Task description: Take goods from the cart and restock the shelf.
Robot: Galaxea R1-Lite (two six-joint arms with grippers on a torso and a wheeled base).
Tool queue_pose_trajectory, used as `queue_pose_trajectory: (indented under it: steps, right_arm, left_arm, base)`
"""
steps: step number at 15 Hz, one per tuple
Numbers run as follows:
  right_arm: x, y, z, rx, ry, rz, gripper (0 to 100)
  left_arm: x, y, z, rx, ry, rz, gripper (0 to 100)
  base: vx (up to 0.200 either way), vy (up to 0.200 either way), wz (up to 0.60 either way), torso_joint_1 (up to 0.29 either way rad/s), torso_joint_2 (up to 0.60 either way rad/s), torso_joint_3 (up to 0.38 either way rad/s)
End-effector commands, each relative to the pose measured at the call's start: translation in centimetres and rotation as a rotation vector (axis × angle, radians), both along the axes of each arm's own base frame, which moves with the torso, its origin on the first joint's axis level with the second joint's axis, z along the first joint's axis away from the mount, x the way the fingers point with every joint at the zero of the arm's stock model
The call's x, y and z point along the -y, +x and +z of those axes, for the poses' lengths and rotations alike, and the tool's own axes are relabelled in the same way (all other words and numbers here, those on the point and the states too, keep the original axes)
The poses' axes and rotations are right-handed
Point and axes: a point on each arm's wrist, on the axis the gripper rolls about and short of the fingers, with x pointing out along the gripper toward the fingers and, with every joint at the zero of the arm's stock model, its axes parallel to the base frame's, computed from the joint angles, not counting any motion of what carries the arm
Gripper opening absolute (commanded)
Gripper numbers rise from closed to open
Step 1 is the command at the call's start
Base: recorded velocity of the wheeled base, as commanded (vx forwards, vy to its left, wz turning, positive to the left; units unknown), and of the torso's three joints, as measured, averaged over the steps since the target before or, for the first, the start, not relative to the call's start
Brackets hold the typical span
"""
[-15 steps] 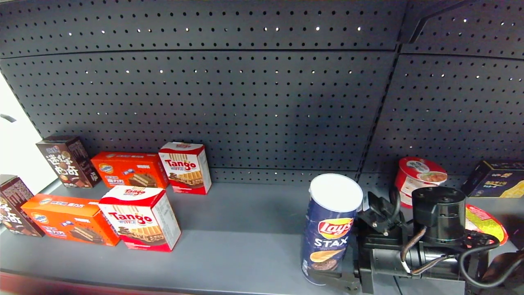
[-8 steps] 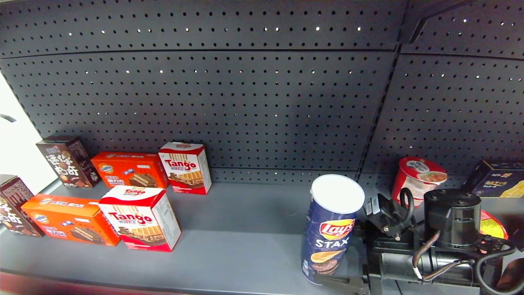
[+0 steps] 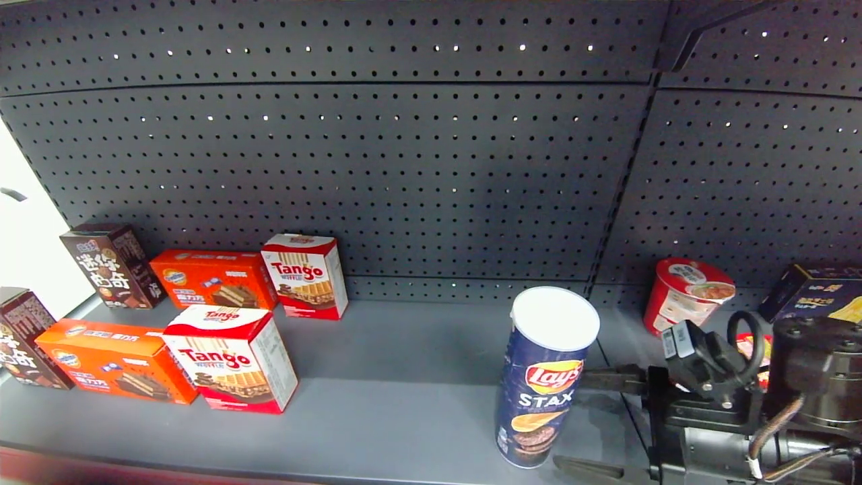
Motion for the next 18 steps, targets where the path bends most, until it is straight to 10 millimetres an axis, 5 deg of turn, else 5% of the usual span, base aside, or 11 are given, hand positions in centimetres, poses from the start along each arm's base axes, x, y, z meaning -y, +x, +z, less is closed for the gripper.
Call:
queue_pose_trajectory:
  steps: [1, 8, 12, 18]
  right_arm:
    - [1.1, -1.2, 3.2, 0.095, 0.052, -0.029, 100]
    - [4.2, -7.4, 9.1, 0.052, -0.019, -0.144, 100]
    - [7.0, -11.9, 9.4, 0.047, -0.047, -0.216, 100]
    - [8.5, -13.9, 8.6, 0.010, 0.040, -0.329, 100]
  left_arm:
    - [0.0, 0.0, 0.0, -0.003, 0.001, -0.001, 0]
    - [-0.2, -0.5, 1.6, 0.055, -0.007, -0.027, 0]
    - [-0.2, 1.1, 6.7, 0.031, -0.004, -0.218, 0]
    - [2.3, 6.8, 10.8, -0.048, 0.004, -0.482, 0]
  base:
    - [0.000, 0.000, 0.00, 0.000, 0.00, 0.000]
    - [0.000, 0.000, 0.00, 0.000, 0.00, 0.000]
    - [0.000, 0.000, 0.00, 0.000, 0.00, 0.000]
    - [0.000, 0.000, 0.00, 0.000, 0.00, 0.000]
